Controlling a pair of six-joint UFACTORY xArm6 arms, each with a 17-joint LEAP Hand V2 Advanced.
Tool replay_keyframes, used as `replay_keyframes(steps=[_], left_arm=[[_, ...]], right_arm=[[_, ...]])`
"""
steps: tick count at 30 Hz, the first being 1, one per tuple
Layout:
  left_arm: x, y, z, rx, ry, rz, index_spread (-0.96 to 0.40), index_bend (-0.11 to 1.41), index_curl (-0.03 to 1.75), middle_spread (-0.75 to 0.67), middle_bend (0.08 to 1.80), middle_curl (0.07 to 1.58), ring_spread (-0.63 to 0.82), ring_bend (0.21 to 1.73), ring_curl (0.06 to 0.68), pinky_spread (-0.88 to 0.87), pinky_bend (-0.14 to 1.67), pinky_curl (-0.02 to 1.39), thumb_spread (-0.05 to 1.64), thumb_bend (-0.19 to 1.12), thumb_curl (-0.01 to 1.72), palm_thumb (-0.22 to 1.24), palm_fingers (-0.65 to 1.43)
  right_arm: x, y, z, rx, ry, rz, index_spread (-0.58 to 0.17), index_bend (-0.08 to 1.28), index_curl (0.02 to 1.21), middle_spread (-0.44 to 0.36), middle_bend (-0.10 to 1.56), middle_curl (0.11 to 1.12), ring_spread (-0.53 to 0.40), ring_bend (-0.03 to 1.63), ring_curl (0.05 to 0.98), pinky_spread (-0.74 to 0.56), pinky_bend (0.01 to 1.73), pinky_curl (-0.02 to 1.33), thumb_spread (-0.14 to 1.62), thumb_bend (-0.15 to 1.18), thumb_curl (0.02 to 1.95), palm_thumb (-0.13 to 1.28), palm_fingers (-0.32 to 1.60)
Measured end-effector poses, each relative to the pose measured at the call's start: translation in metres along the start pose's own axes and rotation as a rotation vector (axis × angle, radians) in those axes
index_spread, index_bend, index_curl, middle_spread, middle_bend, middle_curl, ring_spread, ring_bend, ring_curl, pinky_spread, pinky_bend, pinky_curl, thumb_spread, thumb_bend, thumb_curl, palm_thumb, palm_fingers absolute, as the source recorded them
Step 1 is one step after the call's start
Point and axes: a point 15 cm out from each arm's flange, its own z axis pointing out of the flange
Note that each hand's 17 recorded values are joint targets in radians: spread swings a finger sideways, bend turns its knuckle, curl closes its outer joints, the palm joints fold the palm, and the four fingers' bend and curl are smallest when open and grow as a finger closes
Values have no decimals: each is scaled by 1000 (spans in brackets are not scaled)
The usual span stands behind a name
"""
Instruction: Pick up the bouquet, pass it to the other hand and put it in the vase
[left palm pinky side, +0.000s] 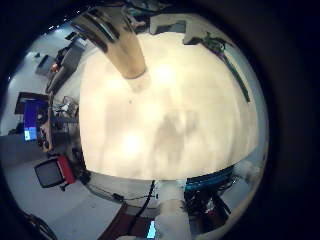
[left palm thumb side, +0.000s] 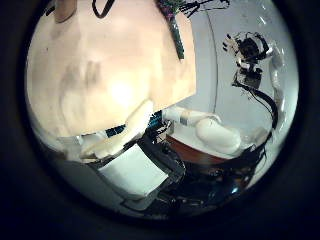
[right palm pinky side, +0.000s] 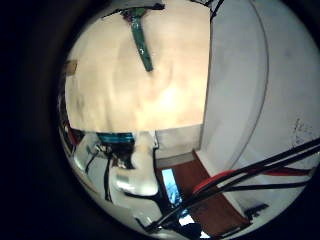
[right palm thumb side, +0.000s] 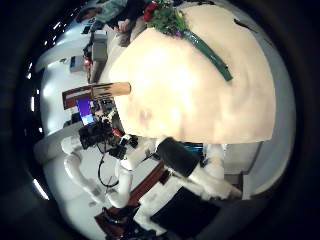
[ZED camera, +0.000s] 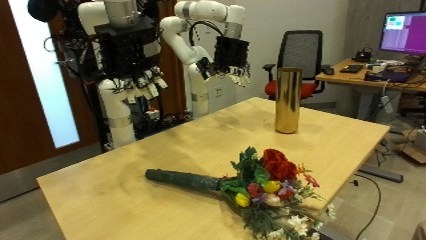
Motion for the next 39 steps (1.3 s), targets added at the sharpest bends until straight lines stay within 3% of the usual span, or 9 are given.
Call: replay_keyframes(steps=[5,9,21,29,39], left_arm=[[7,-4,-5,17,1,28,111,193,434,123,306,376,460,425,177,496,175,199,927,-30,328,444,284],[11,-1,-1,5,0,50,99,191,435,124,302,374,459,424,177,495,178,202,936,-29,322,443,285],[13,0,-3,11,4,50,95,191,435,128,292,372,458,423,177,494,176,207,955,-28,317,457,285],[14,-1,-2,8,7,48,96,190,434,139,285,374,461,422,173,494,176,210,956,-28,319,463,284],[16,1,-2,11,10,50,108,189,429,139,280,376,472,417,171,494,180,217,956,-28,318,466,286]], right_arm=[[15,-34,21,-9,-35,119,-152,177,277,117,369,338,77,708,175,261,514,234,1156,-14,310,447,315],[22,-65,26,63,-22,180,-111,155,275,156,393,345,76,707,171,259,525,230,1140,-21,318,462,310],[39,-140,110,133,-8,247,-93,148,279,193,422,354,98,709,167,273,512,213,1090,-22,335,468,291],[41,-152,152,68,2,251,-62,153,270,179,441,358,89,746,177,273,527,217,1079,-20,350,509,277],[54,-154,175,36,9,279,-48,152,267,172,469,366,63,808,191,268,528,217,1054,-22,374,577,275]])
